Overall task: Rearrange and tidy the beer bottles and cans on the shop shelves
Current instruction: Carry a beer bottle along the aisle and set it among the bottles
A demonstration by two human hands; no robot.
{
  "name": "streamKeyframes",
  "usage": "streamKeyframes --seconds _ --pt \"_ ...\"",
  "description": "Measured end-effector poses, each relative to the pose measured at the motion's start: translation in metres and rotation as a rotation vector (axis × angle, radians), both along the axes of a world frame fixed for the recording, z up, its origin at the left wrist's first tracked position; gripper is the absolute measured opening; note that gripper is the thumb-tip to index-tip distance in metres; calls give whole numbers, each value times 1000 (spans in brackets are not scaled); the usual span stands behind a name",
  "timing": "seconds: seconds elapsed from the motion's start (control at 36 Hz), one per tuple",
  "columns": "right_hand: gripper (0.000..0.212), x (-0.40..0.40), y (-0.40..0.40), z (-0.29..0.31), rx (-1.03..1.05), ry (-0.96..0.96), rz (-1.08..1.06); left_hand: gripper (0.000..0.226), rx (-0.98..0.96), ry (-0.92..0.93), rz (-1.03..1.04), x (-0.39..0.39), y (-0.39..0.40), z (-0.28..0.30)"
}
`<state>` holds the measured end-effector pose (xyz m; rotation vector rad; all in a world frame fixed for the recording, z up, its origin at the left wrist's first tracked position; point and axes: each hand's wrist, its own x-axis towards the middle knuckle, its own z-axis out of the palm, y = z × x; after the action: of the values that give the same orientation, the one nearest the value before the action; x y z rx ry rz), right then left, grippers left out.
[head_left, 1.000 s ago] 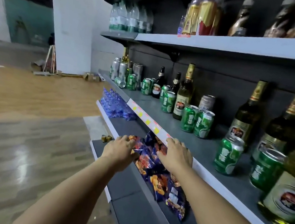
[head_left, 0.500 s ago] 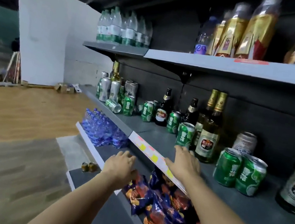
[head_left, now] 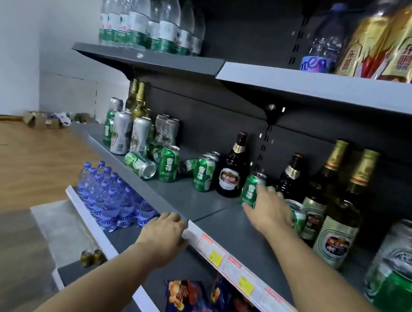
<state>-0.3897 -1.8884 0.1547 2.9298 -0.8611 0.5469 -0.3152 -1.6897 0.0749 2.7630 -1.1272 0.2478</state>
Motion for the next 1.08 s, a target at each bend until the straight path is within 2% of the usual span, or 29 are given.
streamKeyframes --seconds 0.25,0.39,0.61,0.86,1.0,1.08 --pt "53 78 -28 27 2 -93 -30 44 7 -79 -91 83 -60 33" --pt "57 115 -41 28 8 -76 -102 43 0 -140 -127 119 -93 37" --pt "60 175 -52 16 70 -90 -191 41 -117 -246 -233 169 -126 50" --pt "77 230 -58 12 240 -227 -364 34 -188 -337 -527 218 -141 50" --pt "89 244 -60 6 384 -267 -489 28 -248 -360 -570 233 -142 44" --pt "90 249 -58 2 389 -285 -532 30 -304 -403 -591 236 -142 42"
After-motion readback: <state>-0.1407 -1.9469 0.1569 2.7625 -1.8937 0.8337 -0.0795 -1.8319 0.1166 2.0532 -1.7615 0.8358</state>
